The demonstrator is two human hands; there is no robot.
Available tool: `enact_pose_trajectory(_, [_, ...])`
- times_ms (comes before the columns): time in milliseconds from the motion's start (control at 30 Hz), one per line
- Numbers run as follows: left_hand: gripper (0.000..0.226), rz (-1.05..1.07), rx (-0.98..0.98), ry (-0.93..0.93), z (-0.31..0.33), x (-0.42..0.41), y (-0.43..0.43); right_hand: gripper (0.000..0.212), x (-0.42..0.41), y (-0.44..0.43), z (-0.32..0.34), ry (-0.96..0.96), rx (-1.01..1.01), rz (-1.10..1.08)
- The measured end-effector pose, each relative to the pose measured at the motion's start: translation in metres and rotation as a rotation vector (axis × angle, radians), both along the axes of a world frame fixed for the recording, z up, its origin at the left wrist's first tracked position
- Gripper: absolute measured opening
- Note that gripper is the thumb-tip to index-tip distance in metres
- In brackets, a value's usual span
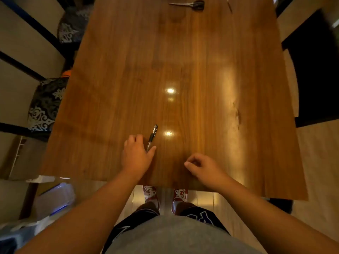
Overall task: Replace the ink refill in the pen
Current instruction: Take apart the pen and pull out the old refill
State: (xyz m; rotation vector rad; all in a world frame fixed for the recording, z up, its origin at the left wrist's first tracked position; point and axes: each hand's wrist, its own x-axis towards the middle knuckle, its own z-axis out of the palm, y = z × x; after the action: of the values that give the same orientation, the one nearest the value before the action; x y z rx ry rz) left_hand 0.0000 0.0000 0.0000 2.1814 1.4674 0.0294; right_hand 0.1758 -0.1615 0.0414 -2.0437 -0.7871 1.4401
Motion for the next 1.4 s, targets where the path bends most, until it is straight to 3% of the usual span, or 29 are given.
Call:
enact_pose_trajectory(233, [0.018, -0.116, 0.002, 0.020, -0.009, 0.014, 0.011, 0.014, 0.002, 0.025, 0.003, 0.026, -0.004, -0.054])
enact_pose_trajectory(400, [0.015, -0.185, -0.114, 0.005, 0.009, 0.018, 0.015, 0.013, -0.004, 0.033, 0.008, 0.057, -0.020, -0.128])
enact_pose_trajectory(733, [0.008, -0.458, -0.235, -0.241, 0.077, -0.013, -0.002, 0.008, -0.026, 0.049, 0.057, 0.205, 0.147, -0.254])
enact_pose_trajectory(1100, [0.004, -0.376, -0.180, -0.564, 0.118, -0.024, -0.011, 0.009, -0.051, 0.064, 0.093, 0.366, 0.363, -0.385])
enact_pose_trajectory(1233, [0.006, -0.361, -0.180, -0.547, 0.120, -0.025, -0.011, 0.011, -0.052, 0.061, 0.094, 0.446, 0.377, -0.491])
enact_pose_trajectory(1400, [0.008, -0.402, -0.250, -0.536, 0.124, -0.027, -0.012, 0.010, -0.047, 0.054, 0.097, 0.398, 0.376, -0.440])
